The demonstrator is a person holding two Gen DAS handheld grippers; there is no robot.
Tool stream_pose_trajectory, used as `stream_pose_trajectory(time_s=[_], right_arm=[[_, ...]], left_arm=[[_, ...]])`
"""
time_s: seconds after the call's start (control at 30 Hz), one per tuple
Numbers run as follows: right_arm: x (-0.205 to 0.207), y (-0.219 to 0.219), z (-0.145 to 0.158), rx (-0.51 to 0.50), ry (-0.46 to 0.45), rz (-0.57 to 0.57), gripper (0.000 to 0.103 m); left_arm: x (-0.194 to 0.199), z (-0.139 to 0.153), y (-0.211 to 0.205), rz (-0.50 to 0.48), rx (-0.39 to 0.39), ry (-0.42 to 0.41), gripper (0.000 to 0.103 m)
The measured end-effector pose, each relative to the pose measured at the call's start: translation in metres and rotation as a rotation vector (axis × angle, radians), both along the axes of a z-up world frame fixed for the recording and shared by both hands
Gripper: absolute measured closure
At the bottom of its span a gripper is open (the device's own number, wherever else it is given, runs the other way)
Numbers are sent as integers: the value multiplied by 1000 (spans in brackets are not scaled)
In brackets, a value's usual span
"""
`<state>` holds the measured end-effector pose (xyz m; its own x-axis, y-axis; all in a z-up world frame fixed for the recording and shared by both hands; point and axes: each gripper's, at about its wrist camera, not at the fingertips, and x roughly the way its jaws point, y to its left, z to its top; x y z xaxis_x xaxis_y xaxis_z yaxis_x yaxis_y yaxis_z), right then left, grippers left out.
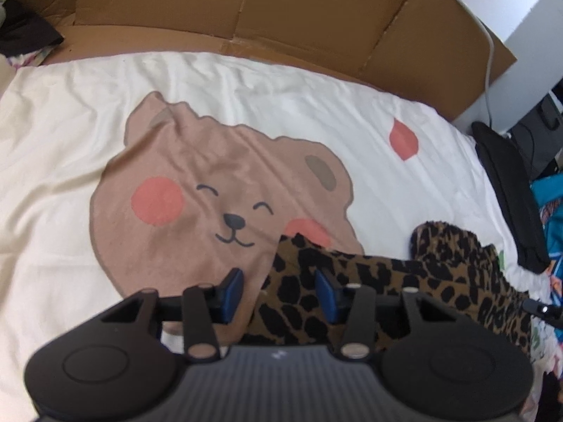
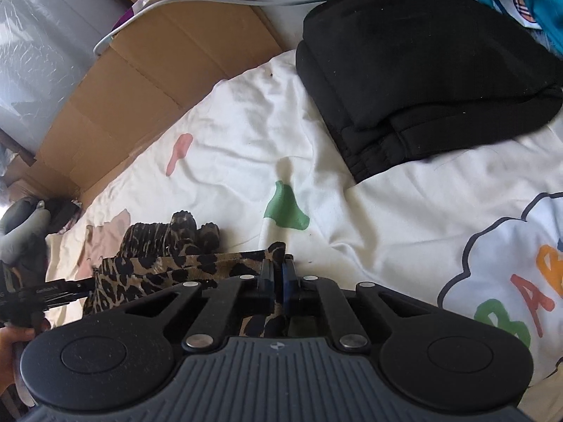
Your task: Fold clothes
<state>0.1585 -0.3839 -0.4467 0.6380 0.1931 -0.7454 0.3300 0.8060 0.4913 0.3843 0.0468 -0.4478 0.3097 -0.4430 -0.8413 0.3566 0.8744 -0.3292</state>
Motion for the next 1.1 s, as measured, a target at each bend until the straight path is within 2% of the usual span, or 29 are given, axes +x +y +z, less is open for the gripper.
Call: stream_pose_trajectory(time_s=[0.23,0.43,0.47,0.57,0.73,0.9,1.07,1.1], right_arm=[[0,0,-8,-11,17,-18,101],[2,2,-8,-13,23,-6,100],[2,2,-7,-14,19,-3,100],[1,3,-3,-30,14,-3,101],[-5,1,-3,-40,31,-34,101],[-3,6,-8,-53,55,-14,100],[-1,9,-8,-70,56,16,96],[-1,10,-9,-68,55,18,92]], left_arm=[[-1,-1,0,-28,-22,-4,73],[5,-4,-7,-48,-34,-10,75],[5,-3,-7,-52,-42,-18,85],[4,4,-7,-63,-73,-54,99],[2,17,1,-39,-144,-96,100],[3,8,-13,-94,-83,-83,98],[1,-6,-20,-110,-25,-77,78],[1,-8,-21,-115,-22,-80,77]])
